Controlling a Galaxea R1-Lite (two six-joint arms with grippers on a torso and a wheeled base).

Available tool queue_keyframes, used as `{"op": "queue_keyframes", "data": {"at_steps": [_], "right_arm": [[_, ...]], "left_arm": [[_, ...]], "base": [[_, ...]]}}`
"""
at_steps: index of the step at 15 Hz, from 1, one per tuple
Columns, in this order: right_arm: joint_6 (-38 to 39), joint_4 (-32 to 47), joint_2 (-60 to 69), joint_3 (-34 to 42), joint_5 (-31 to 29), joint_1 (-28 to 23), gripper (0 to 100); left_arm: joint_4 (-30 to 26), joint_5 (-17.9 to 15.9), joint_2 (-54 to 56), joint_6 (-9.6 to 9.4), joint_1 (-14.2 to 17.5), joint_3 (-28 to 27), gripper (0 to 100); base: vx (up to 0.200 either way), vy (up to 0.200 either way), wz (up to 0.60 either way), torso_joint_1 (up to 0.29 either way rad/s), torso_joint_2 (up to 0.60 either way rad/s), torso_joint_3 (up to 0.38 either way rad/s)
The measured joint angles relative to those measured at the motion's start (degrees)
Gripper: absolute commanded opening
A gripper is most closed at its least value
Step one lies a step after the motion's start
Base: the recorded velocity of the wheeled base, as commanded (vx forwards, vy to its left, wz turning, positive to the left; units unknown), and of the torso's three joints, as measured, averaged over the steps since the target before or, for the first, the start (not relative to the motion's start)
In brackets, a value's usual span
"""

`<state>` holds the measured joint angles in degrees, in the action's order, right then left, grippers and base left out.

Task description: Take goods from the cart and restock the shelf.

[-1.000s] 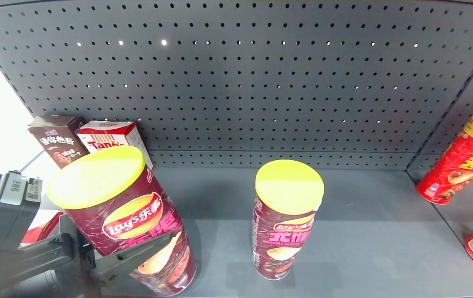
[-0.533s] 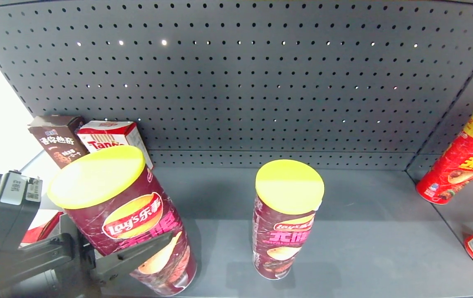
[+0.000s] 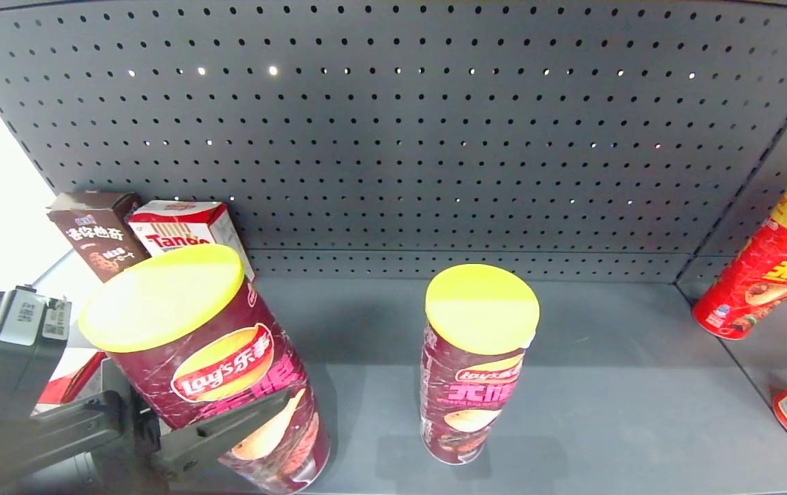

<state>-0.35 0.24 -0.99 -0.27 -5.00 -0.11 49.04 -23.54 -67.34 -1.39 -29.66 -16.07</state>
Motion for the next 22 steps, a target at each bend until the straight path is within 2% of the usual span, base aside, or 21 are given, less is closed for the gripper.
{"op": "queue_keyframes", "data": {"at_steps": [4,5,8,10,11,13,16,20,22], "right_arm": [[0.02,0.0,0.37,0.13,0.05,-0.07,100],[0.04,0.0,0.39,0.16,0.05,-0.07,100],[0.04,0.0,0.44,0.17,0.07,-0.07,100],[0.02,0.0,0.46,0.17,0.05,-0.07,100],[0.04,0.0,0.46,0.17,0.07,-0.07,100],[0.02,0.0,0.46,0.17,0.07,-0.07,100],[0.04,0.0,0.46,0.17,0.1,-0.07,100],[0.02,0.02,0.46,0.17,0.07,-0.07,100],[0.04,0.02,0.46,0.17,0.07,-0.07,100]], "left_arm": [[-0.49,0.33,0.01,-0.13,-1.12,-1.18,0],[-2.13,0.33,-0.16,-0.16,-1.29,-2.39,0],[-16.31,-0.02,-0.93,-0.17,-1.49,-11.63,0],[-27.1,-1.08,-1.71,-0.22,-1.32,-20.76,0],[-30.88,-1.72,-2.34,-0.27,-1.27,-24.67,0],[-34.29,-2.21,-4.71,-1.04,-0.95,-29.82,0],[-31.39,-2.34,-7.98,-4.07,0.72,-31.12,0],[-22.44,-2.34,-14.25,-8.05,2.85,-31.48,0],[-15.38,-2.6,-18.32,-8.81,3.36,-31.87,0]], "base": [[0.0,0.0,0.0,0.0,0.0,0.0],[0.0,0.0,0.0,0.0,0.0,0.0],[0.0,0.0,0.0,0.0,0.0,0.0],[0.0,0.0,0.0,0.0,0.0,0.0],[0.0,0.0,0.0,0.0,0.0,0.0],[0.0,0.0,0.0,0.0,0.0,0.0],[0.0,0.0,0.0,0.0,0.0,0.0],[0.0,0.0,0.0,0.0,0.0,0.0],[0.0,0.0,0.0,0.0,0.0,0.0]]}}
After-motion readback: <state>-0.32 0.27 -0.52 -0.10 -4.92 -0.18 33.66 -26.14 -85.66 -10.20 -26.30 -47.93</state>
